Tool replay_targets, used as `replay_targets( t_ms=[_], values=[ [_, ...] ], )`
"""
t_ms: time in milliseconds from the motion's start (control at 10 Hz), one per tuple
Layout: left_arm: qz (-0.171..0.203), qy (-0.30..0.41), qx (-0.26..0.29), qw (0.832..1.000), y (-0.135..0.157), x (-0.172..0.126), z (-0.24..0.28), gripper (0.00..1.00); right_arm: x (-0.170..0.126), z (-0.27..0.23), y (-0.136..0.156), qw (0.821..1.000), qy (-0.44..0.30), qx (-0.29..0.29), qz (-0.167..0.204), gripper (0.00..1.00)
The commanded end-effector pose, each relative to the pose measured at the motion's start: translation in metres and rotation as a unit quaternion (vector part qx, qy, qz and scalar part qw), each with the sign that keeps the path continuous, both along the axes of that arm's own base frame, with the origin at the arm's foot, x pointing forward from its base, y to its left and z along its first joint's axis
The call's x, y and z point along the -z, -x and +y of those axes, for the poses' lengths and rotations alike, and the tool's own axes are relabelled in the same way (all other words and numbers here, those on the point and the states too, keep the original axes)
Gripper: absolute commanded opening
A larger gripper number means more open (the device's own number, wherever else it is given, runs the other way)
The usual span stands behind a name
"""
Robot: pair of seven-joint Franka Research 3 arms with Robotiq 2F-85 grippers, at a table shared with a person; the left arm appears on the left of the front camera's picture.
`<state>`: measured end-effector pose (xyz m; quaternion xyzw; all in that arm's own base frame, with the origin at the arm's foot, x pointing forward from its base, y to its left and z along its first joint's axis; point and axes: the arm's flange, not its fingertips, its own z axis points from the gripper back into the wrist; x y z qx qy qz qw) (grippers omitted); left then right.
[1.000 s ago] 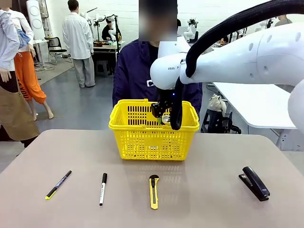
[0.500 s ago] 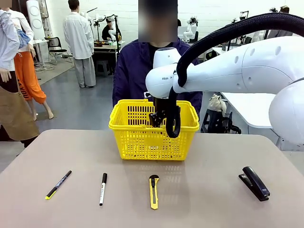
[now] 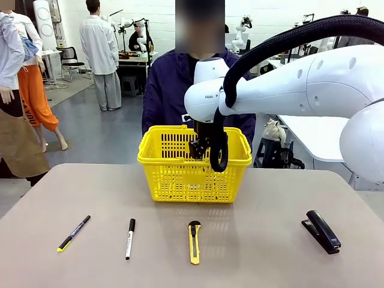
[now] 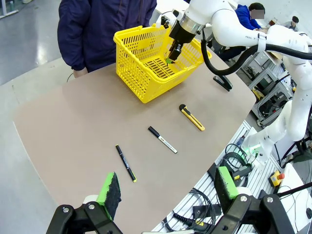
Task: Place the items the person wants into the basket.
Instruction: Pick up the item the person points to and place it in the Market Basket.
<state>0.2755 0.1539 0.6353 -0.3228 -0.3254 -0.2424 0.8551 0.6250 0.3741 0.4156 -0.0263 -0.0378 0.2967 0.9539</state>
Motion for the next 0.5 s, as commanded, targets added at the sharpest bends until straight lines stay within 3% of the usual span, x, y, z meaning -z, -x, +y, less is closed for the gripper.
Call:
replay_targets(
  t_ms=[0,400],
  values=[
    [-0.007,0.007,0.004,1.000,0.0001,0.0006,0.0012,1.00,-0.0052,0.0009,-0.0075,1.000,0.002,-0.011,0.006,1.00],
    [-0.007,0.007,0.004,1.000,0.0001,0.0006,0.0012,1.00,-0.0080,0.0000,-0.0064,1.000,-0.002,-0.015,0.003,1.00]
  ],
)
